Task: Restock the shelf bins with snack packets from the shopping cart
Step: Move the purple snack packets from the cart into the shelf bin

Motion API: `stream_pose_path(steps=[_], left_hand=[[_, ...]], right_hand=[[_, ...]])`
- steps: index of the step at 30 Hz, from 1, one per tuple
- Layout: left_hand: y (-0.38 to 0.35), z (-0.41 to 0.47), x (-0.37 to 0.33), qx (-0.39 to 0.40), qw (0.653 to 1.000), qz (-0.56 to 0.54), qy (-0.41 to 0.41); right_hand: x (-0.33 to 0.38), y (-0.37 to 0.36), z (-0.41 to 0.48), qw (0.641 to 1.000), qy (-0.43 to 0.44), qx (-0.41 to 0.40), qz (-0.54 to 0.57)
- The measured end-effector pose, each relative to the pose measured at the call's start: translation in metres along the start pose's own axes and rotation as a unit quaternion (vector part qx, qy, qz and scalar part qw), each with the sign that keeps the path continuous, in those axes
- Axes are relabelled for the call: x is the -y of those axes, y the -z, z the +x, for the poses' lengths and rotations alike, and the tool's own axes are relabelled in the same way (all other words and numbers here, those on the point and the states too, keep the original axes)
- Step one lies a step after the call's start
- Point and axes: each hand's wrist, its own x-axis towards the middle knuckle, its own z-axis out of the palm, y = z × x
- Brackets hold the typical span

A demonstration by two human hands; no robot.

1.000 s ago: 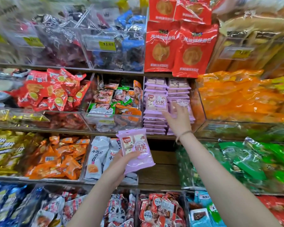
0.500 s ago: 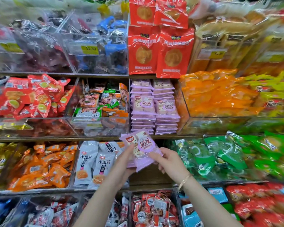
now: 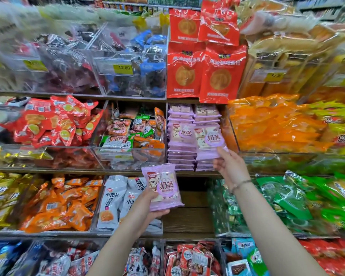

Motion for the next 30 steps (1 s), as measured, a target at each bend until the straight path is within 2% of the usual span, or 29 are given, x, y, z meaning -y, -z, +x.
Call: stream_pose_path(steps=[4, 8, 13, 15, 17, 19, 21, 23, 24, 25, 27, 28, 30], left_hand=[[0.005, -0.001, -0.003, 0.006, 1.000, -0.001, 0.007], [0.010, 0.000, -0.003, 0.027, 1.000, 0.002, 0.009], [0.007, 0.003, -0.002, 0.033, 0.999, 0.003, 0.020], [0.003, 0.003, -0.002, 0.033, 0.999, 0.005, 0.020], [-0.001, 0.003, -0.003, 0.037, 0.999, 0.015, 0.016], [-0.006, 0.002, -0.003, 0.038, 0.999, 0.026, 0.016], [-0.012, 0.001, -0.005, 0.040, 0.999, 0.013, 0.020], [-0.020, 0.000, -0.010, 0.055, 0.998, -0.005, 0.016], [-0.025, -0.001, -0.012, 0.059, 0.998, -0.004, 0.009], [-0.029, -0.001, -0.015, 0.060, 0.998, 0.007, 0.001], [-0.040, 0.000, -0.021, 0.054, 0.996, 0.067, -0.017], [-0.043, 0.003, -0.025, 0.051, 0.989, 0.134, -0.040], [-0.046, 0.010, -0.036, 0.026, 0.951, 0.281, -0.129]], right_hand=[[0.002, -0.013, 0.035, 0.996, -0.030, -0.062, 0.057], [-0.011, -0.018, 0.045, 0.982, -0.046, -0.073, 0.170], [-0.010, -0.022, 0.043, 0.961, -0.051, -0.108, 0.250], [-0.008, -0.021, 0.038, 0.959, -0.053, -0.099, 0.261], [-0.010, -0.017, 0.025, 0.974, -0.039, -0.087, 0.206], [-0.021, -0.011, 0.002, 0.992, 0.001, -0.076, 0.097], [-0.039, -0.008, -0.027, 0.998, 0.044, -0.012, -0.048], [-0.056, -0.007, -0.052, 0.966, 0.071, 0.075, -0.239], [-0.061, -0.007, -0.061, 0.947, 0.076, 0.109, -0.292], [-0.063, -0.006, -0.065, 0.939, 0.075, 0.128, -0.311], [-0.060, -0.006, -0.066, 0.944, 0.068, 0.140, -0.290], [-0.055, -0.006, -0.064, 0.953, 0.061, 0.133, -0.264], [-0.042, -0.008, -0.056, 0.970, 0.049, 0.106, -0.214]])
